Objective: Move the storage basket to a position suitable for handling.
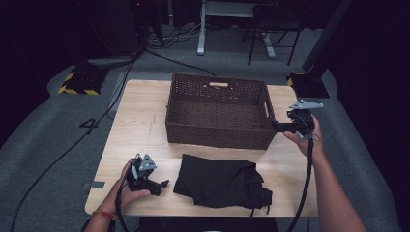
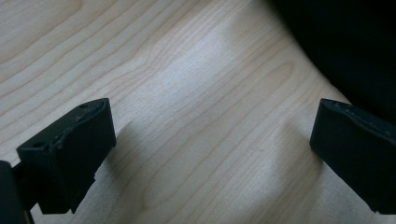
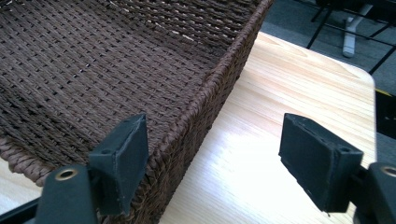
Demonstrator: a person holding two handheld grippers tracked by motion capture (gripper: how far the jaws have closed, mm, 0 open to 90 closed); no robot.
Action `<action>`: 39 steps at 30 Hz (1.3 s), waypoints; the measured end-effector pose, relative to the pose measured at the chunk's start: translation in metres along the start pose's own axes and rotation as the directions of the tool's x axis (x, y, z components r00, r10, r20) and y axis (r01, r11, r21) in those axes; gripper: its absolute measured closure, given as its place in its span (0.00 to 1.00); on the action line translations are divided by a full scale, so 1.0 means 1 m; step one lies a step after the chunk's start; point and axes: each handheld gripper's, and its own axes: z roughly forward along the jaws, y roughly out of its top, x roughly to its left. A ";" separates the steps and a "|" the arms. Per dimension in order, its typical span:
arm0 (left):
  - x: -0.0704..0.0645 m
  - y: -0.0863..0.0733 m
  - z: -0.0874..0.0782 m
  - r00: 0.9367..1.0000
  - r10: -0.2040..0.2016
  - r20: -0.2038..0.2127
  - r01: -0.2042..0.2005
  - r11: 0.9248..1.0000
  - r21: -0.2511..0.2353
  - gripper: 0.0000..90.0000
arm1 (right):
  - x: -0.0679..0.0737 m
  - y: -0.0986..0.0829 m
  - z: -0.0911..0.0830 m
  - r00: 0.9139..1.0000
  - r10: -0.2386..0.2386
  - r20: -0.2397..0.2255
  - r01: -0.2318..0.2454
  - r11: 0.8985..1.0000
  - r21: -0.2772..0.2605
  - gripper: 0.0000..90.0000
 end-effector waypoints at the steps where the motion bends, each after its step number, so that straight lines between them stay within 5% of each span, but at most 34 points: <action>1: -0.002 -0.001 -0.001 1.000 0.007 0.009 -0.007 1.000 0.002 0.00 | -0.001 -0.001 -0.004 1.000 -0.005 -0.002 0.005 1.000 -0.004 0.26; 7: -0.016 -0.002 -0.001 0.998 0.052 0.045 -0.053 0.999 0.001 0.00 | -0.003 -0.013 -0.043 1.000 0.005 -0.011 -0.006 0.997 -0.079 0.25; 14: -0.033 0.001 0.002 0.993 0.086 0.075 -0.086 0.996 0.001 0.00 | 0.016 -0.043 -0.079 0.999 -0.019 0.035 0.023 0.993 -0.120 0.25; 15: -0.036 0.002 0.002 0.992 0.095 0.082 -0.095 0.995 0.000 0.00 | 0.027 -0.059 -0.087 1.000 -0.010 -0.019 0.007 0.990 -0.139 0.25; 18: -0.041 0.004 0.004 0.991 0.102 0.090 -0.103 0.995 0.000 0.00 | 0.045 -0.077 -0.089 0.997 -0.026 -0.074 0.017 0.994 -0.111 0.24; 22: -0.048 0.006 0.006 0.988 0.116 0.103 -0.117 0.993 -0.004 0.00 | 0.072 -0.095 -0.089 0.983 -0.034 -0.180 0.019 0.996 -0.086 0.23; 25: -0.049 0.007 0.007 0.987 0.120 0.106 -0.121 0.993 -0.002 0.00 | 0.092 -0.104 -0.089 0.966 -0.033 -0.256 0.013 0.997 -0.079 0.22; 26: -0.052 0.008 0.008 0.986 0.122 0.110 -0.123 0.992 -0.002 0.00 | 0.100 -0.107 -0.087 0.954 -0.026 -0.299 0.004 0.997 -0.072 0.21; 29: -0.056 0.010 0.010 0.985 0.129 0.115 -0.129 0.992 -0.004 0.00 | 0.121 -0.113 -0.084 0.944 -0.074 -0.321 0.059 0.997 -0.056 0.19; 30: -0.056 0.011 0.011 0.985 0.131 0.115 -0.132 0.991 -0.003 0.00 | 0.128 -0.115 -0.083 0.934 -0.069 -0.350 0.053 0.997 -0.056 0.20; 31: -0.056 0.011 0.011 0.985 0.131 0.115 -0.132 0.991 -0.003 0.00 | 0.128 -0.115 -0.083 0.934 -0.069 -0.350 0.053 0.997 -0.056 0.20; 34: -0.061 0.015 0.014 0.983 0.140 0.122 -0.141 0.990 -0.002 0.00 | 0.146 -0.122 -0.078 0.910 -0.074 -0.409 0.062 0.997 -0.042 0.18; 36: -0.062 0.018 0.016 0.982 0.142 0.124 -0.143 0.990 -0.003 0.00 | 0.149 -0.122 -0.076 0.905 -0.075 -0.418 0.066 0.997 -0.036 0.18; 37: -0.064 0.020 0.019 0.981 0.147 0.127 -0.147 0.989 -0.003 0.00 | 0.156 -0.125 -0.068 0.912 -0.107 -0.395 0.112 0.994 -0.012 0.17; 39: -0.066 0.023 0.021 0.981 0.147 0.128 -0.148 0.989 -0.002 0.00 | 0.155 -0.127 -0.060 0.915 -0.097 -0.392 0.108 0.994 0.006 0.13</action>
